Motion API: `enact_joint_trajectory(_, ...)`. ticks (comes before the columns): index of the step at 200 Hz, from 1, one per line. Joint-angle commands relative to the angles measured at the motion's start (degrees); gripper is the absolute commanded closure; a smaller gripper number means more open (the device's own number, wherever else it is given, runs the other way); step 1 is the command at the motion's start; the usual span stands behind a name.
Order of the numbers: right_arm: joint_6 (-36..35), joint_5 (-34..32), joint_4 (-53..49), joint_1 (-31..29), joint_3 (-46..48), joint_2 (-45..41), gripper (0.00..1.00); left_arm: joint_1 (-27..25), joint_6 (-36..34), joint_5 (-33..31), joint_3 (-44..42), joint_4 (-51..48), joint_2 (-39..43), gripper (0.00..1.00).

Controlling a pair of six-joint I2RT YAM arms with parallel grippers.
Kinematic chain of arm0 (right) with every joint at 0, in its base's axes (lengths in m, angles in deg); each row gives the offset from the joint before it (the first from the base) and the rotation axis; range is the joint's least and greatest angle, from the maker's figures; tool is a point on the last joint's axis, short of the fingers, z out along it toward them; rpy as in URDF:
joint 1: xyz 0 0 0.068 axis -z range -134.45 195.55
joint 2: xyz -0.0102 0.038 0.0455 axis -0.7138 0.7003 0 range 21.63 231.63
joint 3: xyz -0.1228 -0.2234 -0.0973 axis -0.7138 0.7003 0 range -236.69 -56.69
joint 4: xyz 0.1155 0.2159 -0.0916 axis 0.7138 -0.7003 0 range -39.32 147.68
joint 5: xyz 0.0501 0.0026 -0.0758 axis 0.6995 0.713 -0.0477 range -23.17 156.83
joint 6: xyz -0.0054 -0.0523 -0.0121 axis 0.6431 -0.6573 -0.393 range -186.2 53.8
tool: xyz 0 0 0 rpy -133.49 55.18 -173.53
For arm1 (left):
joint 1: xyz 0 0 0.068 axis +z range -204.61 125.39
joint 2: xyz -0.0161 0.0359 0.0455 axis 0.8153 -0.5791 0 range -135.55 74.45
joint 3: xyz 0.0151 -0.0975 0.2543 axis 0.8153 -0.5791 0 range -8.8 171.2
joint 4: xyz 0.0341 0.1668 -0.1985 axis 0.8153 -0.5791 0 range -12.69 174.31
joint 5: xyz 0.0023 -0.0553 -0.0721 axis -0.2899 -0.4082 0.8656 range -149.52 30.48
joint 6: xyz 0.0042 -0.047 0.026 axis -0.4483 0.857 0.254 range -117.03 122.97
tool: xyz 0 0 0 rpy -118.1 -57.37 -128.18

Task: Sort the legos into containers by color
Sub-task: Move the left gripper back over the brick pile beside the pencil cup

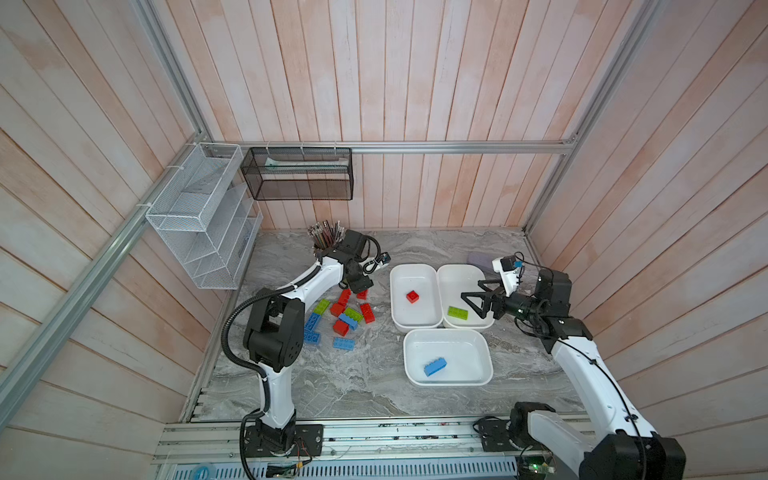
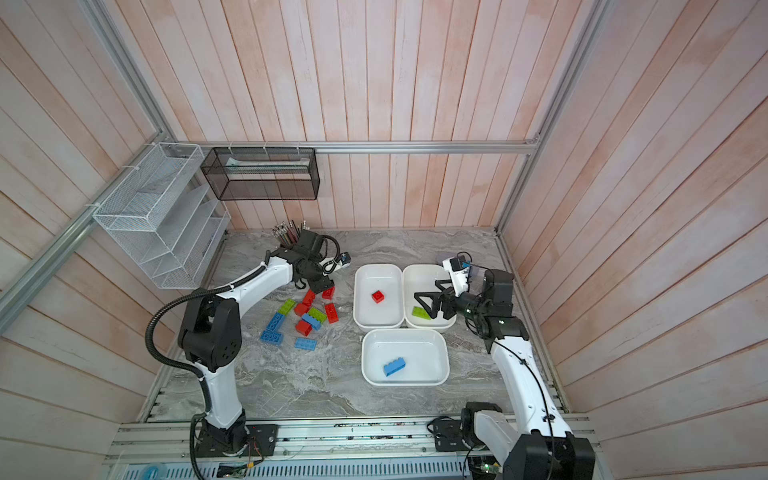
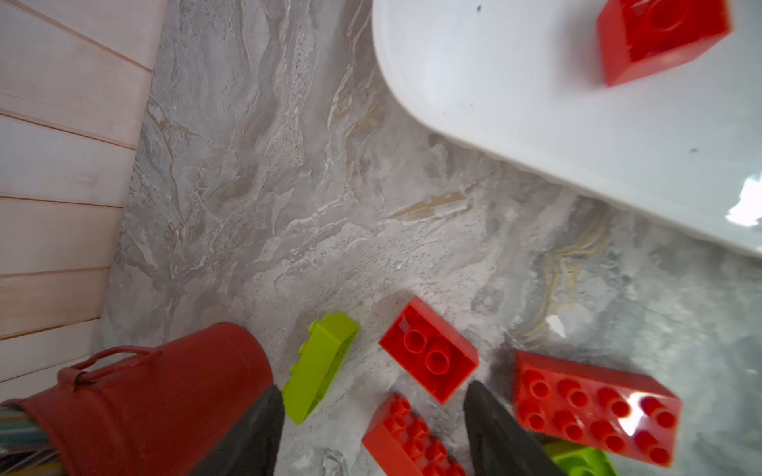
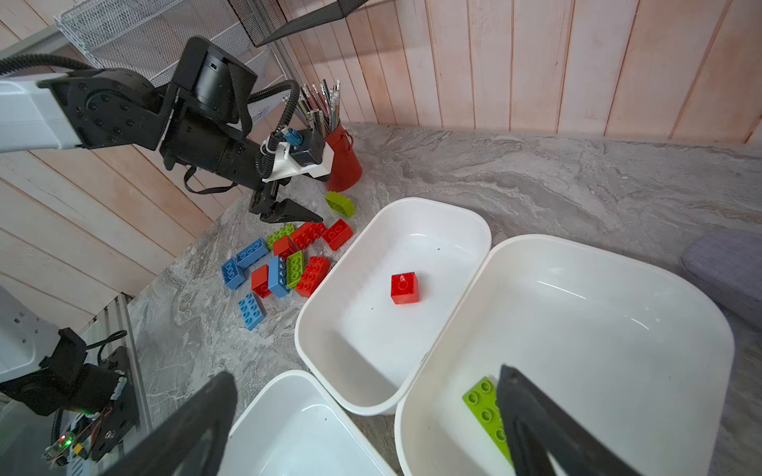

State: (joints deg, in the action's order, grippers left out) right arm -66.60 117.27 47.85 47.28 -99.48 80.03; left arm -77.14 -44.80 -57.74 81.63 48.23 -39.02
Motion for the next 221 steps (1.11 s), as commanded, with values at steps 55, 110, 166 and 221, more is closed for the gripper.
enact_joint_trajectory(55,-1.5,-1.0,-0.4,-0.2,0.9,-0.3,0.02,4.2,-6.9,-3.7,5.1,0.2,-7.9,0.28)
enact_joint_trajectory(110,-2.1,-1.4,-0.7,-0.1,1.0,0.3,0.02,5.2,-8.5,-4.3,7.7,1.0,-12.4,0.34)
enact_joint_trajectory(166,-1.7,-1.4,-0.5,-0.1,1.4,-0.3,0.02,5.2,-9.4,-5.1,7.7,1.3,-14.3,0.62)
enact_joint_trajectory(221,-1.4,-0.5,0.0,-0.1,1.3,-0.2,0.02,4.9,-7.6,-3.0,6.5,-0.4,-10.9,0.79)
